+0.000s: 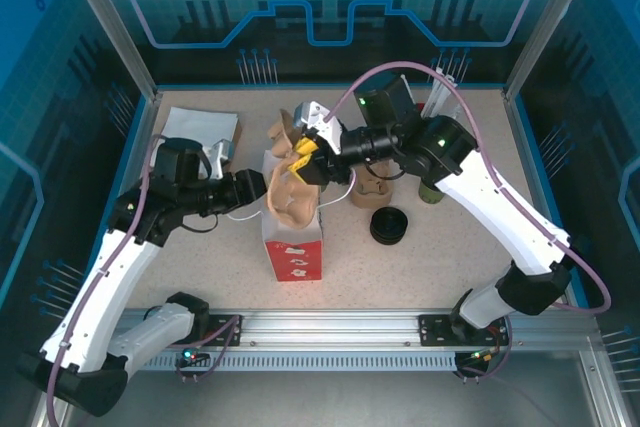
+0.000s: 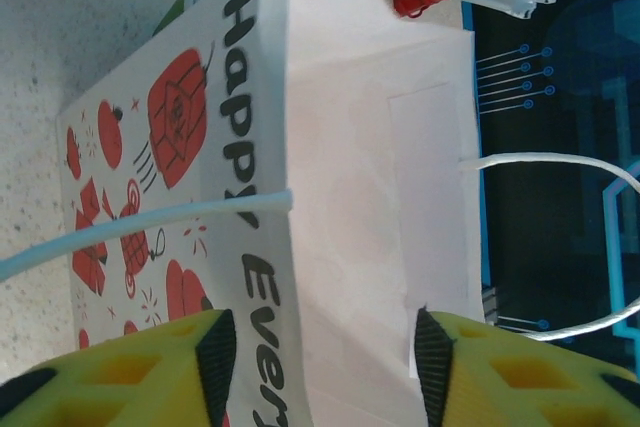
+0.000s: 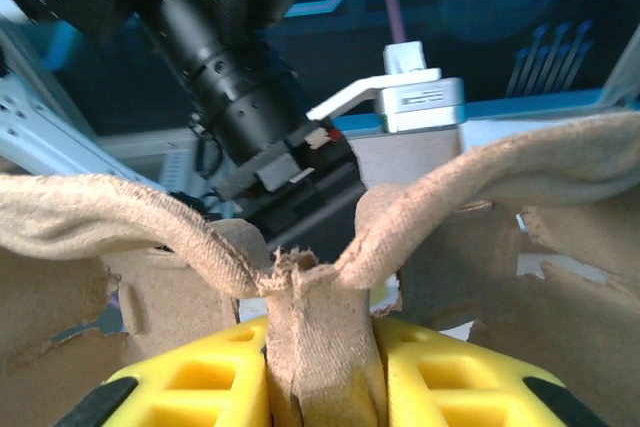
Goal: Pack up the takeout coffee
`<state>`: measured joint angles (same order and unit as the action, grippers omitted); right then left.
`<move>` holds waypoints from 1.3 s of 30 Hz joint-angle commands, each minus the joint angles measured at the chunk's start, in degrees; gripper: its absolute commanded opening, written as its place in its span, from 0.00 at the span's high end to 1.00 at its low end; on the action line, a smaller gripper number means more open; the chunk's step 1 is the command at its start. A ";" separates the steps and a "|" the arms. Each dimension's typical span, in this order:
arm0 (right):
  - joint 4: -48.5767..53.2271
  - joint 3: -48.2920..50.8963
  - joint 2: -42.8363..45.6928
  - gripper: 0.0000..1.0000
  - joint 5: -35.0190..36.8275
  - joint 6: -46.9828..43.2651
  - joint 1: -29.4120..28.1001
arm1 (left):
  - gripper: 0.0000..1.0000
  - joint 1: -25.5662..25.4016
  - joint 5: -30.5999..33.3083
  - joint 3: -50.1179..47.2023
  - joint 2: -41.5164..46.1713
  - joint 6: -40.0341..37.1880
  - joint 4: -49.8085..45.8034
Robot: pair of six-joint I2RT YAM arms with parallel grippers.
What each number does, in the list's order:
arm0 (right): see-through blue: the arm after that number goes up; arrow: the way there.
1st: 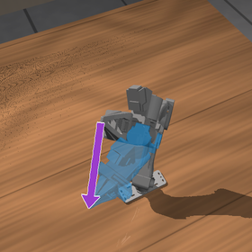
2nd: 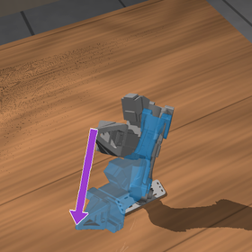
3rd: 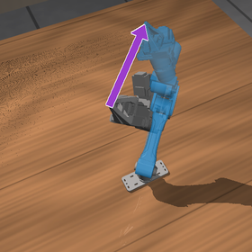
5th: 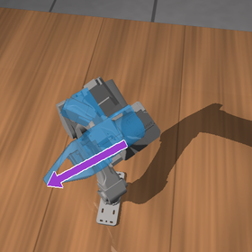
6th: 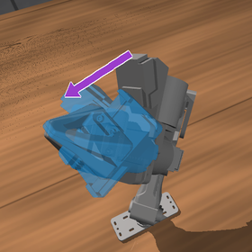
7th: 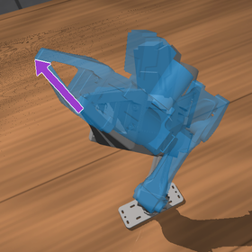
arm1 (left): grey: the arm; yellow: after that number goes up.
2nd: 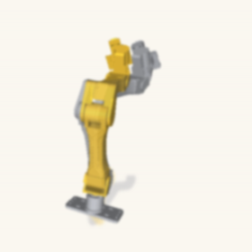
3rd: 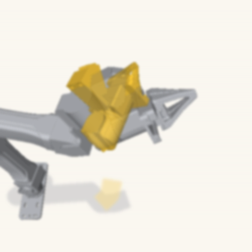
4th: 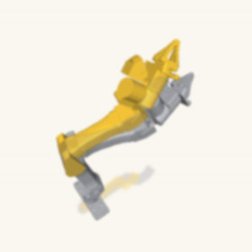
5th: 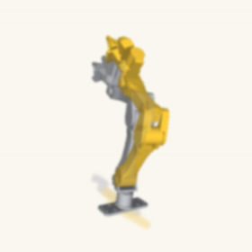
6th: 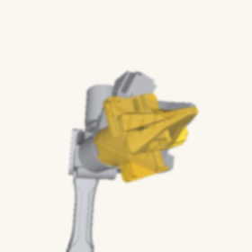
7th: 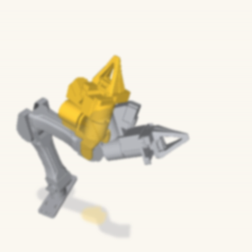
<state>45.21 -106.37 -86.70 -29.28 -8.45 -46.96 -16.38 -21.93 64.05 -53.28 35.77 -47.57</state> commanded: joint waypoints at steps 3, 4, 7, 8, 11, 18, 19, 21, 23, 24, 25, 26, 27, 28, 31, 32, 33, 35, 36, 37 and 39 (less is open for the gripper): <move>-6.77 1.94 -0.26 0.72 -10.22 17.32 -0.12 | 0.62 0.43 -0.92 -1.60 0.13 -0.61 1.18; -6.97 2.18 -0.47 0.72 -11.09 19.58 0.24 | 0.64 0.47 -0.96 -1.79 0.10 -0.52 1.36; -7.93 3.07 -1.42 0.73 -14.57 26.11 1.58 | 0.68 0.47 -0.94 -2.48 0.19 -0.35 1.87; -7.95 3.38 -1.82 0.73 -15.11 27.81 2.00 | 0.69 0.47 -1.01 -2.69 0.21 -0.35 1.94; -5.94 3.29 -3.06 0.73 -15.72 28.59 2.42 | 0.73 0.47 -1.02 -3.10 0.51 -0.61 1.87; -1.22 1.20 -7.21 0.74 -16.65 26.51 2.69 | 0.76 0.47 -1.18 -3.71 1.07 -0.52 2.48; -0.27 0.80 -7.96 0.74 -16.86 25.73 2.76 | 0.76 0.47 -1.18 -3.70 1.07 -0.52 2.44; 1.33 0.25 -9.13 0.74 -16.81 24.55 3.10 | 0.77 0.47 -1.18 -3.86 1.07 -0.52 2.57; 2.34 0.11 -10.11 0.74 -16.93 23.62 3.83 | 0.77 0.47 -1.18 -3.90 1.07 -0.57 2.57; 3.11 -0.12 -10.59 0.74 -16.65 23.30 3.96 | 0.77 0.47 -1.10 -3.89 1.06 -0.66 2.48; 4.18 -0.54 -11.14 0.74 -16.62 22.41 4.41 | 0.77 0.47 -1.09 -3.89 1.07 -0.70 2.47; 5.50 -1.11 -11.71 0.74 -16.00 21.51 4.53 | 0.78 0.47 -1.02 -3.87 0.99 -0.79 2.27; 6.73 -1.65 -12.18 0.74 -15.48 20.54 4.73 | 0.77 0.47 -0.95 -3.78 0.98 -0.94 2.22; 7.93 -2.15 -12.60 0.74 -15.29 19.45 4.83 | 0.78 0.47 -0.92 -3.80 0.98 -1.05 2.12; 10.59 -3.52 -13.88 0.74 -13.89 17.07 4.94 | 0.78 0.47 -0.92 -3.89 0.81 -1.19 2.17; 11.79 -4.23 -14.51 0.74 -13.16 16.15 4.95 | 0.78 0.47 -1.00 -3.85 0.81 -1.31 2.22; 12.94 -4.94 -15.00 0.74 -12.64 15.21 4.97 | 0.78 0.47 -1.00 -3.92 0.81 -1.31 2.28; 15.64 -6.68 -16.24 0.75 -10.85 13.43 4.95 | 0.80 0.47 -1.09 -3.92 0.80 -1.48 2.44; 16.65 -7.26 -16.62 0.75 -10.20 12.74 4.98 | 0.82 0.47 -1.13 -3.93 0.81 -1.62 2.47; 17.57 -7.89 -17.11 0.75 -9.09 12.20 4.93 | 0.84 0.47 -1.26 -3.96 0.74 -1.75 2.57; 18.96 -9.12 -17.77 0.75 -7.80 11.30 4.88 | 0.87 0.47 -1.44 -3.93 0.72 -1.93 2.66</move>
<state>58.92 -112.64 -103.11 -39.64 6.28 -42.35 -16.34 -22.04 60.93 -53.04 35.44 -45.43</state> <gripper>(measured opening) 0.258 0.135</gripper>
